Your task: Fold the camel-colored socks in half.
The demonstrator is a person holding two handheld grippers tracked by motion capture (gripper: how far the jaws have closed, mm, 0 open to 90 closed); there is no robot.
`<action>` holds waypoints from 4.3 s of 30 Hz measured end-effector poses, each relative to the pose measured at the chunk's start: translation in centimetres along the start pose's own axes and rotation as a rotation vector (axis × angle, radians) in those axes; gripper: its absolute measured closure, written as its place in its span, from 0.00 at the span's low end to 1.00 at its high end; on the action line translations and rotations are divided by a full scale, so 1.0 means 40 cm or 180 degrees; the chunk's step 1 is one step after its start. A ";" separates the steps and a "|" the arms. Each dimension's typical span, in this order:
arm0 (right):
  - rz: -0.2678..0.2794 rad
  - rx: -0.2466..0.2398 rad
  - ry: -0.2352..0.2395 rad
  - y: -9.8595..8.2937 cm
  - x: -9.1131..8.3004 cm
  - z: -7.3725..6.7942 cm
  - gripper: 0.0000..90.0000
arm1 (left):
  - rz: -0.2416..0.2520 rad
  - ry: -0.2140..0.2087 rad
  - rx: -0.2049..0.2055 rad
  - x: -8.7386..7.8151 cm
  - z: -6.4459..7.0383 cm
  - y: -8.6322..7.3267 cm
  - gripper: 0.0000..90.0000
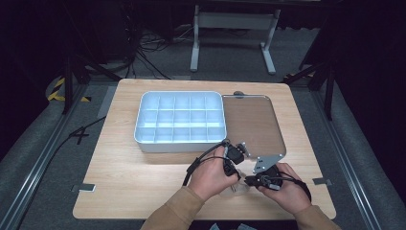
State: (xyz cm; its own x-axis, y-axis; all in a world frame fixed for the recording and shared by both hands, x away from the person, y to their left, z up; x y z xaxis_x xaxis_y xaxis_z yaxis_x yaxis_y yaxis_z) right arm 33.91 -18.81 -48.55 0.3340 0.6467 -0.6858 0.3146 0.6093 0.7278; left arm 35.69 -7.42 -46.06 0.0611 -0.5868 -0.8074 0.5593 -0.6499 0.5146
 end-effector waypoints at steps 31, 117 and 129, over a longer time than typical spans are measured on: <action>0.0169 -0.0298 0.0359 0.159 0.034 -0.068 0.93 | 0.0481 0.0542 -0.0329 -0.233 -0.080 -0.159 0.70; -0.0149 -0.0035 0.0156 -0.011 0.013 0.027 0.77 | 0.0092 0.0337 -0.0007 -0.071 -0.067 -0.098 0.85; -0.0142 0.0402 0.0072 -0.011 -0.030 0.025 0.88 | 0.0169 0.0364 -0.0017 -0.138 -0.065 -0.114 0.83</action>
State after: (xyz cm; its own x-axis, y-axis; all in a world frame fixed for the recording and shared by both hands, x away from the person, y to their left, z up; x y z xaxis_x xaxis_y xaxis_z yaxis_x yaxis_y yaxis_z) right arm 34.24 -20.32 -48.06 0.2975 0.6313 -0.7162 0.4384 0.5760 0.6899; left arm 34.96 0.03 -44.69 0.1846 -0.5612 -0.8068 0.5571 -0.6165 0.5563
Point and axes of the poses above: each handheld gripper's, and its own axes: x roughly forward along the jaws, y roughly out of its top, z roughly to its right, the point moved 6 cm from there along x, roughly forward along the jaws, and after that the axes turned 12 degrees about z, right-handed, at the moved point
